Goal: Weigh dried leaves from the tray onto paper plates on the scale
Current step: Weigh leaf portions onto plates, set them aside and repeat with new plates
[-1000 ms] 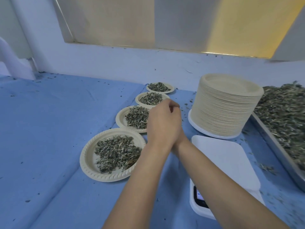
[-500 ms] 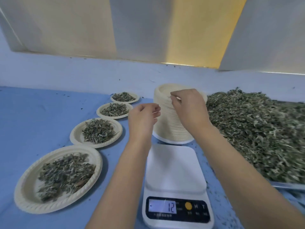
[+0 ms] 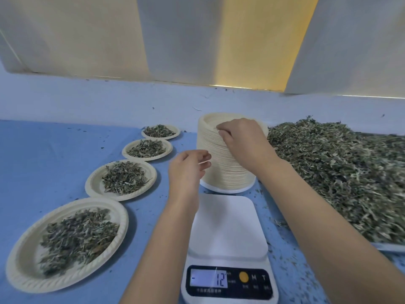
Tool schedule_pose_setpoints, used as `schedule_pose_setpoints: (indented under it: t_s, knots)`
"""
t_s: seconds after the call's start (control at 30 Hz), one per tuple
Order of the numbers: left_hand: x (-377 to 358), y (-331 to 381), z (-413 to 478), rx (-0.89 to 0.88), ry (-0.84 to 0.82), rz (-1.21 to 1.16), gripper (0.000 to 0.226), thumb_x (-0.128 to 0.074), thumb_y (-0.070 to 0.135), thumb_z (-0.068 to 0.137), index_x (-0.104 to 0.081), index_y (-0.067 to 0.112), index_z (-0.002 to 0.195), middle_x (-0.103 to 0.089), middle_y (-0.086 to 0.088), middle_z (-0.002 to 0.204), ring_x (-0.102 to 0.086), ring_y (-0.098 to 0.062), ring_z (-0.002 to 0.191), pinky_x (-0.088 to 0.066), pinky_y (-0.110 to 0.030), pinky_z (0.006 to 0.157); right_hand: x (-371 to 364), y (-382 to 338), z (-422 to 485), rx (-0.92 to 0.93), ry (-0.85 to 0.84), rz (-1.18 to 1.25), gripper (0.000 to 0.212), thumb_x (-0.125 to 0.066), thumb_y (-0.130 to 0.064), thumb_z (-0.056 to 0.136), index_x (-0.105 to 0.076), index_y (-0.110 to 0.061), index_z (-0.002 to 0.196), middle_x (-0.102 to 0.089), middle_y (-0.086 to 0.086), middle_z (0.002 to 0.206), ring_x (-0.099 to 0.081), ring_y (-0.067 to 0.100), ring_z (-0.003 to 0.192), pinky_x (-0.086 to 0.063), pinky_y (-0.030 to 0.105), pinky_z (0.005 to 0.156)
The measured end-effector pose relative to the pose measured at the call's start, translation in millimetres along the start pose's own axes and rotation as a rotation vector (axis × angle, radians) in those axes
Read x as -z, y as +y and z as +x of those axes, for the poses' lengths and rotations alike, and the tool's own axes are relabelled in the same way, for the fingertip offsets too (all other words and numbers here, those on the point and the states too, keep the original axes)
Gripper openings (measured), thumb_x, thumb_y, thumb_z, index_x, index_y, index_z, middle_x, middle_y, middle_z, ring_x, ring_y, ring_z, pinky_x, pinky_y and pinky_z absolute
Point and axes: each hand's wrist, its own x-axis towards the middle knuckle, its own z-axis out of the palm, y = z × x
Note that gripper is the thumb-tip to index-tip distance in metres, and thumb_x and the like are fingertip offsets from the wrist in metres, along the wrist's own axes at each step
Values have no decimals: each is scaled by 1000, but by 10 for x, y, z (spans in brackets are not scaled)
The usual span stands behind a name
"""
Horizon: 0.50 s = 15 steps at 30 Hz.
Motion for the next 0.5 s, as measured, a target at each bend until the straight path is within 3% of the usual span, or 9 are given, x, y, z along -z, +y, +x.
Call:
schedule_pose_setpoints:
  t_s: [0.27,0.4,0.5]
  knots:
    - [-8,71,3,-43,-2,-87,17,-48,15,93,-64,12,94,-70,-2,89,-66,-10,67,-51,-18,67,94,-21,-37,118,234,121,29,-44,-9,99,-62,-5,121,-66,13,111,-52,32,107,-38,39,89]
    - [27,273,51,-83,13,-188,31,-44,38,97,-62,14,92,-69,0,80,-65,-9,61,-49,-20,57,68,-185,-300,306,293,149,24,-58,8,85,-68,5,106,-69,18,95,-61,36,91,-41,40,97]
    - [101,335,49,-169,52,-75,22,-54,32,92,-59,12,85,-62,-3,74,-57,-16,63,-46,-24,56,21,-268,-470,424,353,140,23,-65,12,77,-71,6,98,-71,15,87,-66,33,84,-43,49,100]
